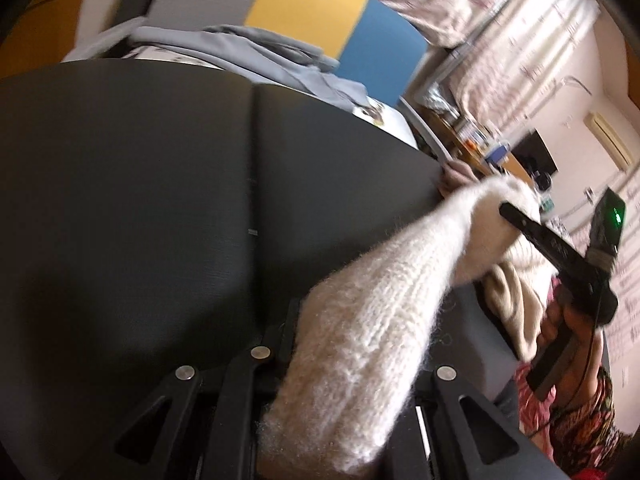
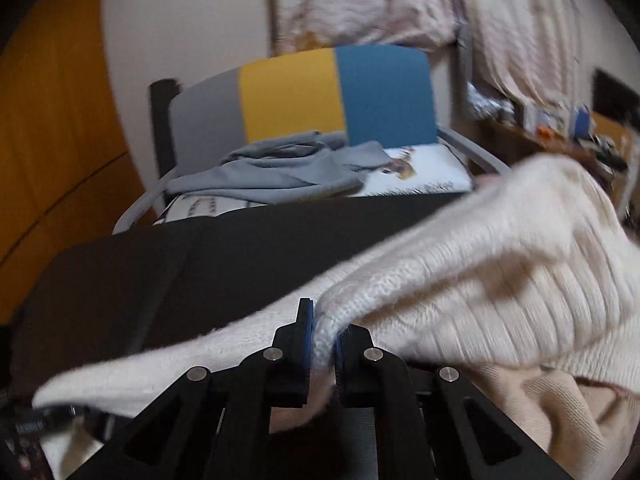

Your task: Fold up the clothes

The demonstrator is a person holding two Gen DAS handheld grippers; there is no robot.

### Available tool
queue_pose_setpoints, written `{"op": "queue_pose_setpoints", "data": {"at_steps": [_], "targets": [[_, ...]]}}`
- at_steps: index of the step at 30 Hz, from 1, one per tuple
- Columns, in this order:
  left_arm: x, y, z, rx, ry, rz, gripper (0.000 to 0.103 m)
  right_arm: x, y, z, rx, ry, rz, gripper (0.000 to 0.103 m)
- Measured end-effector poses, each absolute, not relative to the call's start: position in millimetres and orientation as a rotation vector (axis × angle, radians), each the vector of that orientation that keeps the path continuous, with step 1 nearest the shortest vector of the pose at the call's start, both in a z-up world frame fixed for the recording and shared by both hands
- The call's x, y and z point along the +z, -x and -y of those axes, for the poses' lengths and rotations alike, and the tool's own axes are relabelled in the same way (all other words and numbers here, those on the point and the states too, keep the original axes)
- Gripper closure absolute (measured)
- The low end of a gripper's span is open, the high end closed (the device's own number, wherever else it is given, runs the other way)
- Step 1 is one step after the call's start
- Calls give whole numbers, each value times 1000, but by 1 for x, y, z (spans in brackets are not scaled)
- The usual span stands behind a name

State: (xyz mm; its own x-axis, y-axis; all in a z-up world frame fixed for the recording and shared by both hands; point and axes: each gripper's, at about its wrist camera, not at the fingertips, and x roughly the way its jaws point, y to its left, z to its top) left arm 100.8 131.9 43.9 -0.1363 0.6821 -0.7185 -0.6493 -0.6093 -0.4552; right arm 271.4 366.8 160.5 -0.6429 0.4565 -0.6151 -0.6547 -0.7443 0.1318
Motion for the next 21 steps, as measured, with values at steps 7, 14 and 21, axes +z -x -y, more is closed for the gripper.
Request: {"op": "queue_pose_setpoints", "data": {"at_steps": [7,14,21], "targets": [[57,-68,-99,1986,1189,74,90,131,-162,-346,2475,797,-412,93],[63,-35,-57,2104,1221,115,89,126,-159,-283,2606,910,-390,93],[55,-22,-29,2164,1285,59,84,117,-118,-239,2760,996,-389,93]]}}
